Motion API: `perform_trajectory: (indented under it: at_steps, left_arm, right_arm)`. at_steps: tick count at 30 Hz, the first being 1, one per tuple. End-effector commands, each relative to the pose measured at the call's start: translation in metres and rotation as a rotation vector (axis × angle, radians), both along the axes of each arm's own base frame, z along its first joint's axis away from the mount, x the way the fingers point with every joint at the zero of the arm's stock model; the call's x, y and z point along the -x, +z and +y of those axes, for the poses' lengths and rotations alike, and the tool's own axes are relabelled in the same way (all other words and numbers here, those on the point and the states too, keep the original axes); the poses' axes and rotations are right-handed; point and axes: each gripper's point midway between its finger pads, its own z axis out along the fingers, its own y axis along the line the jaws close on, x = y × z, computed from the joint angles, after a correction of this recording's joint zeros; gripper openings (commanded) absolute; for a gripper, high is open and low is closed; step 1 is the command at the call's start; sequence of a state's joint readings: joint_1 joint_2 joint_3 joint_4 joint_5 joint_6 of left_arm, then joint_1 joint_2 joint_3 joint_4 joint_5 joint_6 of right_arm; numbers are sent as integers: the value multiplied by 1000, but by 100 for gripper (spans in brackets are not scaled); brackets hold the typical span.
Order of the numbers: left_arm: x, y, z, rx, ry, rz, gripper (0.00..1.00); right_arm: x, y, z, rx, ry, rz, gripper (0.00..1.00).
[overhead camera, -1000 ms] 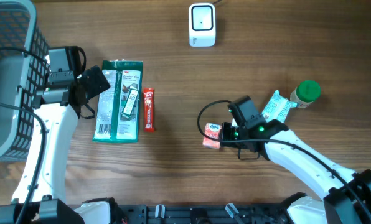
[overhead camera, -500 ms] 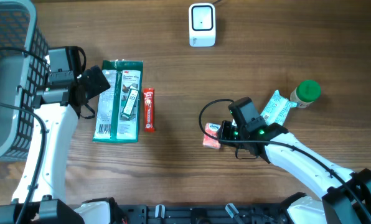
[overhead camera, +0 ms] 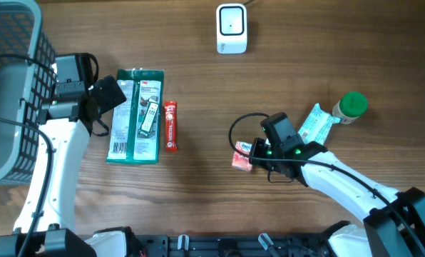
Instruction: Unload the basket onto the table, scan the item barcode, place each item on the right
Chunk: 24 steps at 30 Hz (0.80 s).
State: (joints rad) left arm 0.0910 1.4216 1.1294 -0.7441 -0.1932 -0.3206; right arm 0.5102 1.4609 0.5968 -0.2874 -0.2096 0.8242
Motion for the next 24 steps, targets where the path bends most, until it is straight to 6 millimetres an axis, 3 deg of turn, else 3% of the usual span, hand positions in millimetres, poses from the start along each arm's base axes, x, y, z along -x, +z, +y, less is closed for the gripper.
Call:
perform_trajectory:
  at_steps: [1, 7, 8, 10, 11, 16, 20, 24]
  left_arm:
    - [-1, 3, 1, 5, 11, -14, 100]
    - [-1, 3, 1, 5, 11, -14, 100]
    - [-1, 3, 1, 5, 11, -14, 100]
    - [-1, 3, 1, 5, 11, -14, 100]
    - [-1, 3, 1, 5, 11, -14, 100]
    - [-1, 3, 1, 5, 11, -14, 100]
    - [-1, 3, 1, 5, 11, -13, 100]
    - [-1, 3, 1, 5, 11, -13, 100]
  right_arm:
    - [7, -8, -3, 6, -11, 38, 42]
    - [9, -14, -4, 9, -44, 66, 42]
    - [9, -16, -4, 12, -44, 71, 38]
    - [9, -18, -4, 11, -43, 77, 10]
    - [9, -17, -4, 6, -45, 76, 4]
    - [4, -11, -5, -60, -29, 82, 4]
    - [-3, 15, -1, -219, 42, 49, 4]
    - [-9, 69, 8, -486, 219, -92, 4]
